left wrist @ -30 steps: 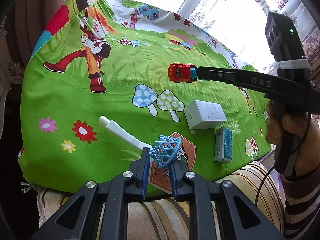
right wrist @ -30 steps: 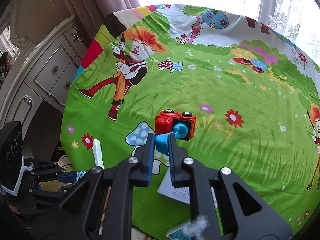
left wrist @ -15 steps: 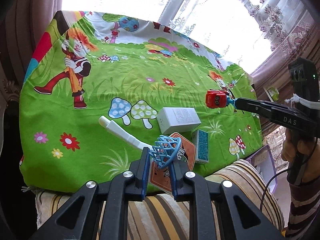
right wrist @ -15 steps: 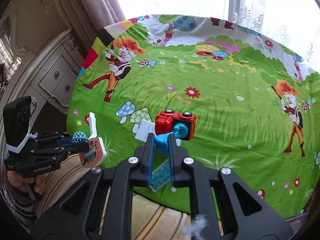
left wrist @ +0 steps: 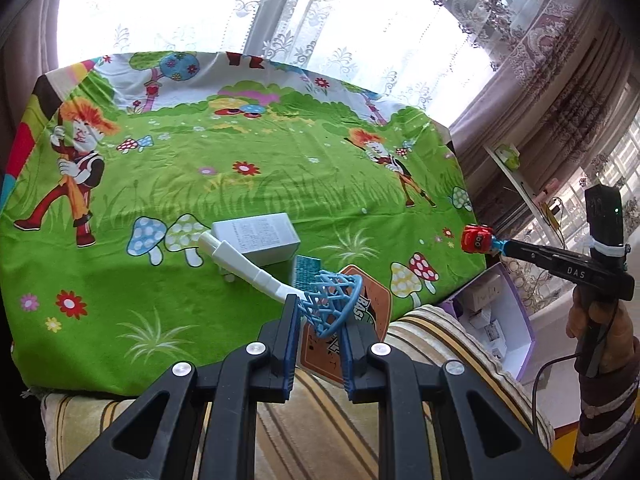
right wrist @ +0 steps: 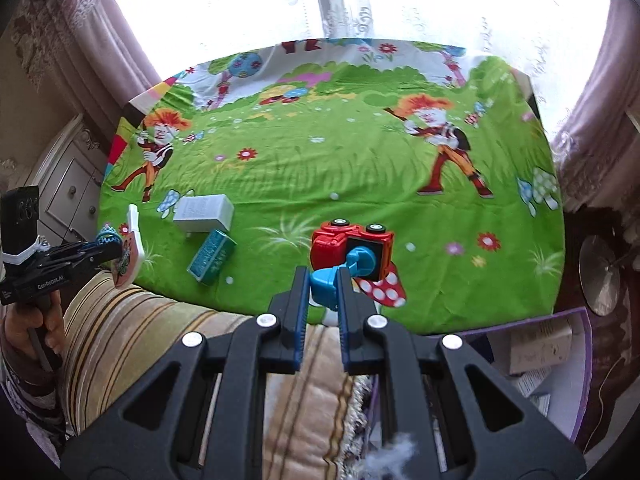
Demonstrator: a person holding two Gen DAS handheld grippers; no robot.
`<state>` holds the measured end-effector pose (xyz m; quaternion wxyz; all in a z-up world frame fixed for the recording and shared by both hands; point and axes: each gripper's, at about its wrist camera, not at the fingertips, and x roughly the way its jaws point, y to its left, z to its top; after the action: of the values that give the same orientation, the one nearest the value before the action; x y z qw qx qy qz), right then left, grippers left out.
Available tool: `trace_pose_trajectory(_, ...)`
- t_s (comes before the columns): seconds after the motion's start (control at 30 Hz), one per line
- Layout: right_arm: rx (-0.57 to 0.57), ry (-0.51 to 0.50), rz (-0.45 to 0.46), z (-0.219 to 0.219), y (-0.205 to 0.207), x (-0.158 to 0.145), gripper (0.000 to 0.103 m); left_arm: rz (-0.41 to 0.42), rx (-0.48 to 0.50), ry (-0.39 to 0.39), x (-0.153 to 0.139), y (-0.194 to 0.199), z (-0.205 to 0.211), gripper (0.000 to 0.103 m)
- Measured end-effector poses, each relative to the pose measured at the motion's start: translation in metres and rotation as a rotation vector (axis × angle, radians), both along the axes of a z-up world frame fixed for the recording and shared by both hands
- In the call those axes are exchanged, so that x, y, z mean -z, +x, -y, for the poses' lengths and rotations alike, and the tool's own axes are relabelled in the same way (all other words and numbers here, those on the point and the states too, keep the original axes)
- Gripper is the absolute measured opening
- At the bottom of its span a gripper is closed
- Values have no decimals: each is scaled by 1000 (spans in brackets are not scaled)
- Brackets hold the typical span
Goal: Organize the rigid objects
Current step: 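Carry the brush and toy car over the purple-rimmed box, then open both tools to drop the car and brush into the box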
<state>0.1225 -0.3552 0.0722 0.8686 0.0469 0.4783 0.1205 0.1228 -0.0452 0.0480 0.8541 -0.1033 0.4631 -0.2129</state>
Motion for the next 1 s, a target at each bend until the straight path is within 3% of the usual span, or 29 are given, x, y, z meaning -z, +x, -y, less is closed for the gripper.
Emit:
trace_pose_trajectory(0.53, 322, 125, -180, 147, -68, 97, 16, -1, 153, 38, -10, -12, 89, 19)
trace_pose_trajectory(1.0, 410, 281, -336, 193, -83, 173, 17, -2, 284, 94, -12, -30, 161, 19)
